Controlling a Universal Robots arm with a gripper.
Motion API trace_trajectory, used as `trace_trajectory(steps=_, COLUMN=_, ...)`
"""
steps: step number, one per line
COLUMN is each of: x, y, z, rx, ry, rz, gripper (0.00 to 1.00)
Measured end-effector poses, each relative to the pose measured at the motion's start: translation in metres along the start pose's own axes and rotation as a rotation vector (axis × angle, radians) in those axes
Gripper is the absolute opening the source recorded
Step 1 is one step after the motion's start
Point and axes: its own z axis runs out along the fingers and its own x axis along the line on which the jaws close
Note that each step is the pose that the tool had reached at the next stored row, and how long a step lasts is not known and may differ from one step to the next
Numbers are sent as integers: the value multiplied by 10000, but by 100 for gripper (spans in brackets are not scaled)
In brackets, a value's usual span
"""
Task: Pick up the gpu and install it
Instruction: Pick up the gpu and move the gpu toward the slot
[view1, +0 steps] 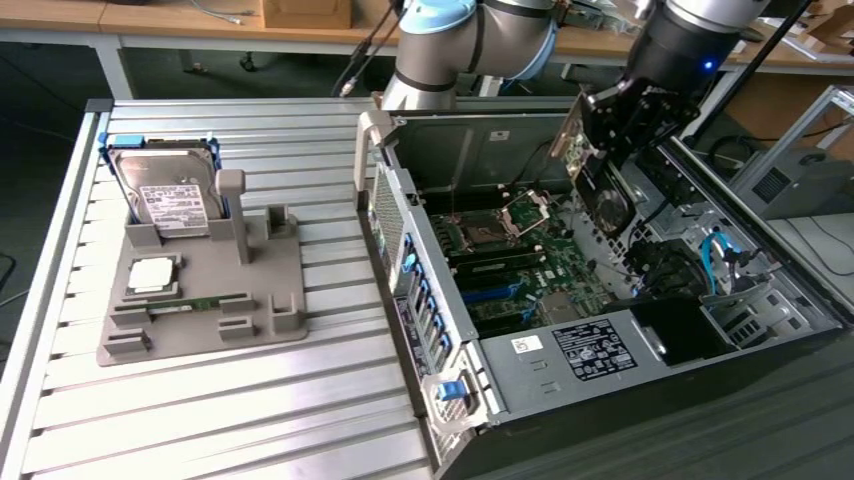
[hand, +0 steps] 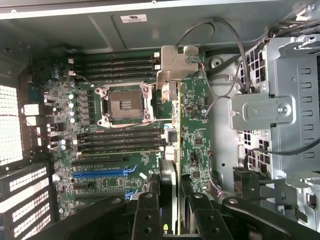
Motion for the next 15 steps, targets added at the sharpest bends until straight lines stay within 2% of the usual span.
trace_trajectory(steps=15, x=-15, y=-2, z=75, rx=0, ry=0, rz=-1, gripper=27)
